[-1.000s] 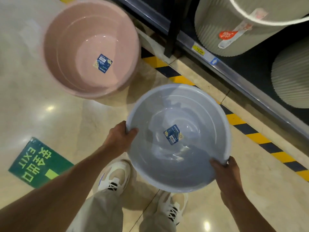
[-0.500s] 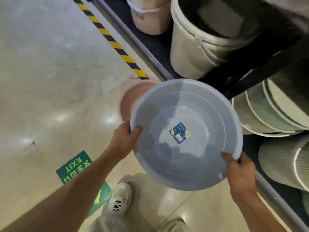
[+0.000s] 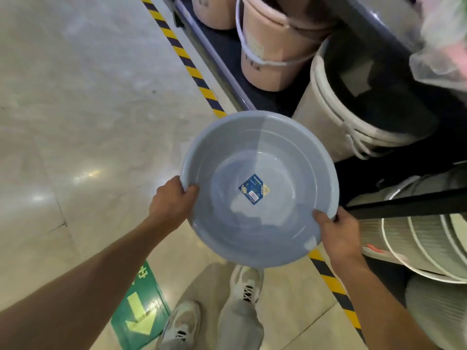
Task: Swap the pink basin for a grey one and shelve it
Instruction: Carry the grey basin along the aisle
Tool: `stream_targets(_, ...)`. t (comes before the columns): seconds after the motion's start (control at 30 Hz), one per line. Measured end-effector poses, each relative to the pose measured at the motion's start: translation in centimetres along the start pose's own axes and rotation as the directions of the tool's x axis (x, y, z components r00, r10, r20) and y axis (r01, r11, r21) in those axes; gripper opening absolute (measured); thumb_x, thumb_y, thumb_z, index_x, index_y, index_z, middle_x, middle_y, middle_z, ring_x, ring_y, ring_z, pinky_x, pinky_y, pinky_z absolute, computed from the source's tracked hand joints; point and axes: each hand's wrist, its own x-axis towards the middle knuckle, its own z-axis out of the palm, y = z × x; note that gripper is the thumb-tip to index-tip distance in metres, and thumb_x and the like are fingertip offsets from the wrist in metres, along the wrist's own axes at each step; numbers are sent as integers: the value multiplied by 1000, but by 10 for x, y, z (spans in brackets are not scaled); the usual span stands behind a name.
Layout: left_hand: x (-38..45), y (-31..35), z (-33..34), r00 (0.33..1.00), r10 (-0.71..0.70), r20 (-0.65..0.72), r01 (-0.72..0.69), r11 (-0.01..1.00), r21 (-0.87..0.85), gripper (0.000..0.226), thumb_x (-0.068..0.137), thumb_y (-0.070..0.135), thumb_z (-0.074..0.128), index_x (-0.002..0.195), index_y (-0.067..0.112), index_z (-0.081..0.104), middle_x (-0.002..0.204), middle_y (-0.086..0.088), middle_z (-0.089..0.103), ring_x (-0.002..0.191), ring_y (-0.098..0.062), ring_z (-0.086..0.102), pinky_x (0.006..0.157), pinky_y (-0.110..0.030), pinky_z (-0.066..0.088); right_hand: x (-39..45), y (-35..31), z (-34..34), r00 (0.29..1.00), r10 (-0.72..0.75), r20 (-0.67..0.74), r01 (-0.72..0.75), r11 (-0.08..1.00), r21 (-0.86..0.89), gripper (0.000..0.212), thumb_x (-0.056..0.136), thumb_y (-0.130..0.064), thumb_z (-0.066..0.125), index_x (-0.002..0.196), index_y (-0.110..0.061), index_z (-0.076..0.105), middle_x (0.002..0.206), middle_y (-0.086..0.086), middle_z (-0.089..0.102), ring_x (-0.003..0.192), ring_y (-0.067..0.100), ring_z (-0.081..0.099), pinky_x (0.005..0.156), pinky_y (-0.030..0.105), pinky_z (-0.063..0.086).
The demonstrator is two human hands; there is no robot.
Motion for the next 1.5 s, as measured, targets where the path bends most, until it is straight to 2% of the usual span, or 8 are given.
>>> stream_targets(0.37, 63, -91, 136, 999, -38, -11, 39, 977, 207, 39, 96, 50, 47, 94, 13, 58, 84, -11, 68, 72, -33, 63, 67, -45, 56, 104, 111, 53, 992, 92, 89, -81, 989, -124, 29, 90, -17, 69, 118, -12, 69, 107, 10, 73, 96, 30, 69, 80, 45, 57)
stream_targets(0.53, 83, -113, 162, 1000, -28, -7, 28, 953, 302, 43, 90, 60, 40, 87, 19, 53, 80, -7, 66, 67, -31, 60, 62, -40, 52, 126, 139, 72, 995, 87, 56, -75, 979, -187, 33, 87, -17, 72, 120, -14, 69, 109, 10, 71, 84, 13, 65, 63, 25, 49)
stream_targets(0.63, 94, -121, 171, 1000, 17, 13, -21, 947, 321, 44, 94, 60, 43, 94, 18, 57, 83, -6, 63, 68, -26, 59, 64, -42, 55, 141, 153, 80, 991, 125, 49, -110, 966, -235, 26, 84, -21, 76, 110, -21, 72, 115, 16, 66, 90, 29, 67, 76, 42, 58)
stream_targets(0.87, 98, -131, 189, 997, -54, 49, 48, 992, 114, 30, 97, 49, 52, 105, 22, 46, 82, 7, 59, 67, -12, 59, 47, -20, 45, 151, 168, 92, 977, 206, 49, -196, 968, -156, 29, 87, -20, 73, 111, -32, 62, 107, 2, 70, 82, 6, 64, 56, 20, 45)
stream_targets(1.0, 105, -132, 186, 961, -214, 176, 236, 965, -115, 47, 85, 45, 67, 122, 19, 55, 103, -2, 65, 90, -26, 63, 69, -36, 54, 149, 176, 92, 892, 401, 210, -402, 915, -39, 39, 85, -10, 75, 118, -28, 65, 111, -2, 73, 98, 21, 69, 67, 30, 52)
stream_targets(1.23, 86, -94, 176, 981, -178, 80, 185, 979, -86, 39, 82, 40, 58, 110, 15, 49, 83, 14, 51, 70, -5, 51, 50, -13, 34, 150, 141, 79, 874, 427, 231, -432, 901, -33, 44, 86, 0, 69, 126, -17, 64, 118, 9, 72, 109, 35, 65, 89, 49, 55)
stream_targets(1.4, 54, -64, 121, 971, -233, 44, 237, 954, -185, 50, 73, 44, 51, 110, 10, 53, 92, -3, 60, 83, -24, 60, 58, -31, 46, 121, 65, 65, 899, 372, 231, -386, 922, 18, 41, 86, 4, 65, 122, -15, 64, 118, 13, 71, 106, 36, 66, 94, 53, 52)
stream_targets(1.5, 31, -40, 66, 965, -260, -13, 250, 939, -236, 52, 73, 44, 54, 111, 7, 55, 99, -12, 64, 85, -32, 62, 66, -42, 55, 92, -3, 59, 923, 289, 253, -312, 949, 55, 34, 85, 6, 63, 110, -16, 68, 112, 15, 73, 92, 30, 68, 80, 42, 56)
